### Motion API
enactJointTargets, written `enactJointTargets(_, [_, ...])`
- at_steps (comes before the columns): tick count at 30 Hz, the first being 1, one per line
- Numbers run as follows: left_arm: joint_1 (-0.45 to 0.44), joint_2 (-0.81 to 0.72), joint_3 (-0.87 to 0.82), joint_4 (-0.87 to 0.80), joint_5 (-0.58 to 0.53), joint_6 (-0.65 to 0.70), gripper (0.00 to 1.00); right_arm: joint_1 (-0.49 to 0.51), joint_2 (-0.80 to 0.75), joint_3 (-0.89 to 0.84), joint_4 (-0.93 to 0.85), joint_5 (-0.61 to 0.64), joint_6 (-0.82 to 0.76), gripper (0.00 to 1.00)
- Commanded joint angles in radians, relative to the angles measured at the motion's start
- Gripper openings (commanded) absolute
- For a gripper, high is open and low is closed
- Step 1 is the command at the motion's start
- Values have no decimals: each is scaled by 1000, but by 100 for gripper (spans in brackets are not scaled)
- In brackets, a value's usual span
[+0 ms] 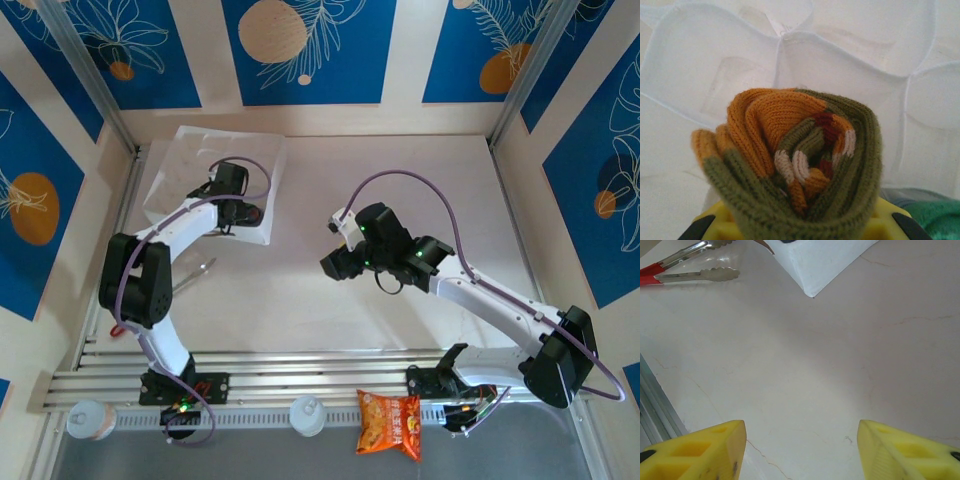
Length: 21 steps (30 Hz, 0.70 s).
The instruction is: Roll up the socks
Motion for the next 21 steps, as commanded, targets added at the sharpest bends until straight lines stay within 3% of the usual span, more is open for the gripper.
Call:
enactJointTargets(1, [-10,27,-6,-81,27,-47,0,4,-9,-17,15,-33,15,60])
enactJointTargets(6, [-11,34,-5,-112,20,-70,1,2,-6,-20,22,-36,22,60])
enactJointTargets(11, [-10,16,23,-182,48,-115,24,1,0,-19,27,-38,22,60])
enactJointTargets(17, [-10,-83,65,-285,126,-200,67,-5,12,-20,44,-44,22,60])
enactJointTargets(21, [-8,-97,134,-415,209,-288,77,-11,29,-9,55,-53,15,59])
